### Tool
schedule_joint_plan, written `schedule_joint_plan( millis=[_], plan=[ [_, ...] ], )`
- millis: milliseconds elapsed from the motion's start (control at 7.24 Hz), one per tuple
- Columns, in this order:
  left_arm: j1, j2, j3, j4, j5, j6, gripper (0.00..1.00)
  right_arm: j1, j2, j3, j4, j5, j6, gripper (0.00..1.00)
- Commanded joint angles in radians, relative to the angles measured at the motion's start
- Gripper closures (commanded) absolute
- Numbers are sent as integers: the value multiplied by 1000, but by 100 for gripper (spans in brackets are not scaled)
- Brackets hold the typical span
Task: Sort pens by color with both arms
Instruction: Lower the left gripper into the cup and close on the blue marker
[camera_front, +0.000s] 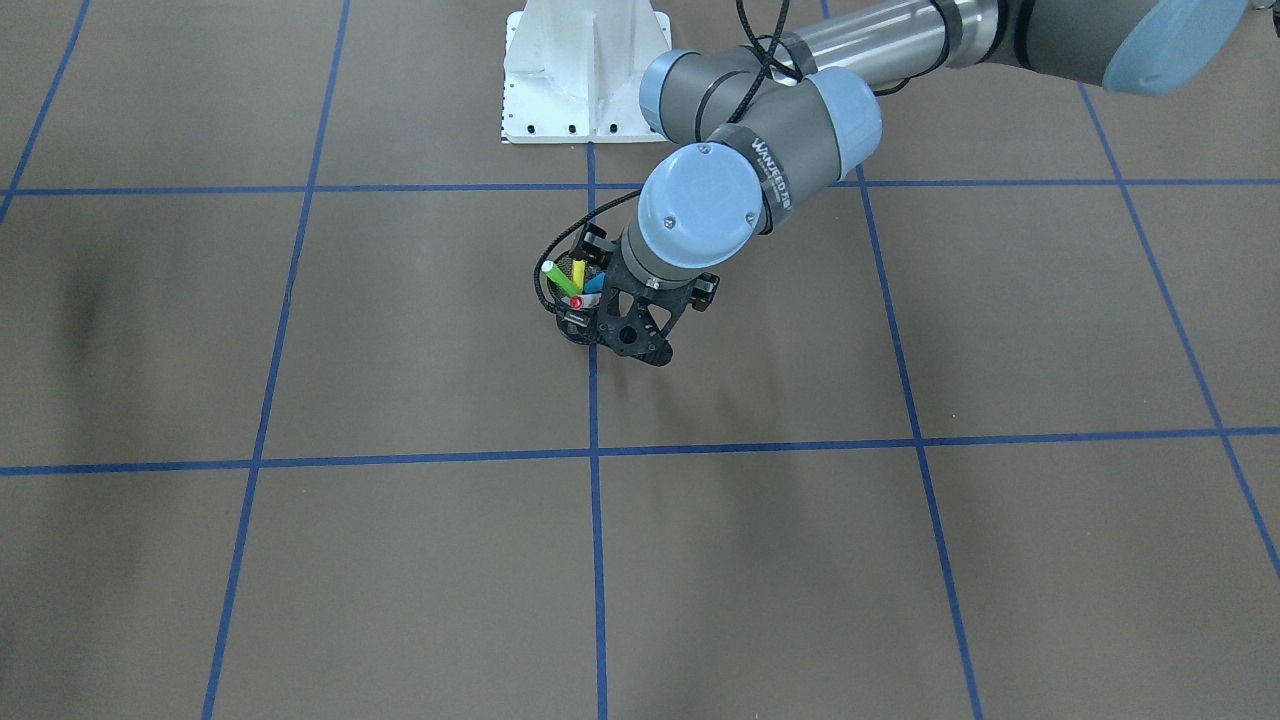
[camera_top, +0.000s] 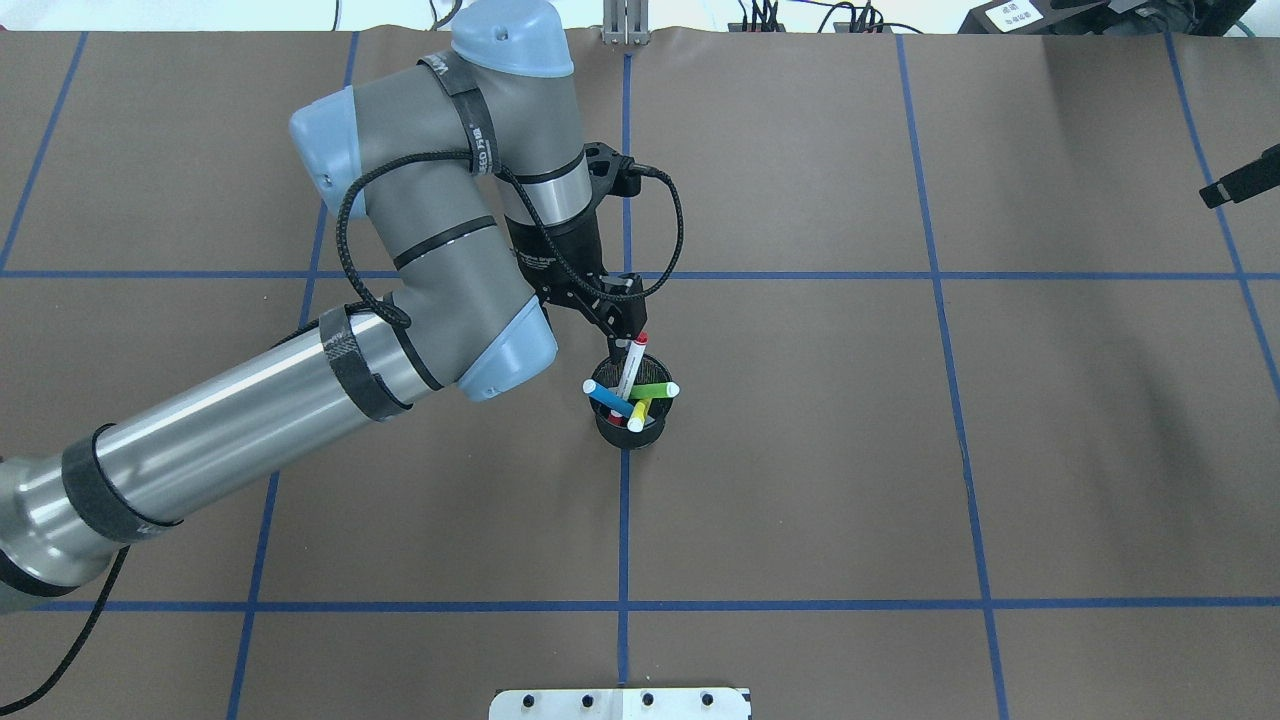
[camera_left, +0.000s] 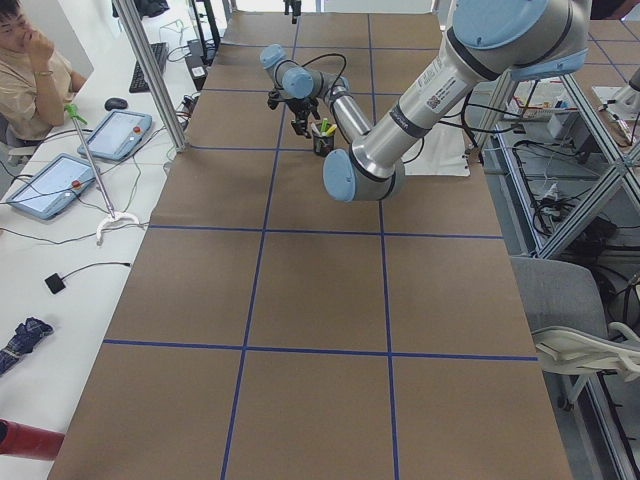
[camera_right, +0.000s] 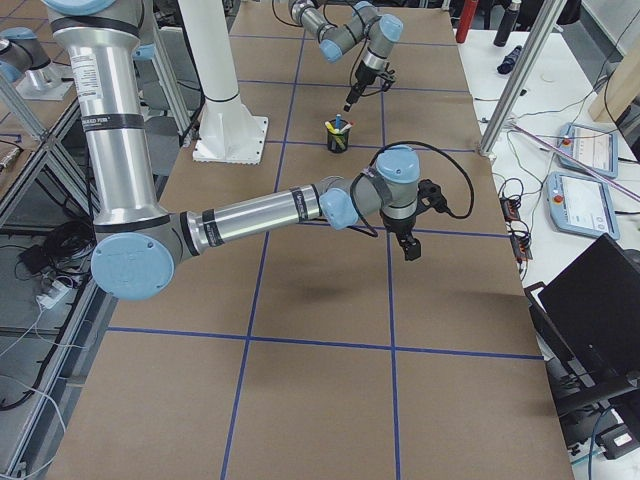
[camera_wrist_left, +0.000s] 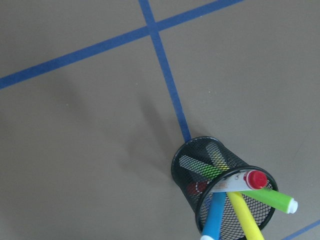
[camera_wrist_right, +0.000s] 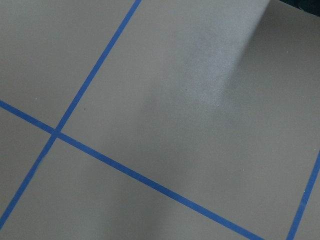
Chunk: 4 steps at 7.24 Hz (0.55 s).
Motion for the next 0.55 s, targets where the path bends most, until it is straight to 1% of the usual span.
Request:
schedule_joint_plan(
  millis=[0, 414],
  plan=[
    [23, 2, 1, 2, 0, -1, 40, 0, -1, -1, 0, 0, 1, 0],
    [41, 2, 1, 0, 0, -1, 44, 0, -2, -1, 0, 0, 0, 0]
  ],
)
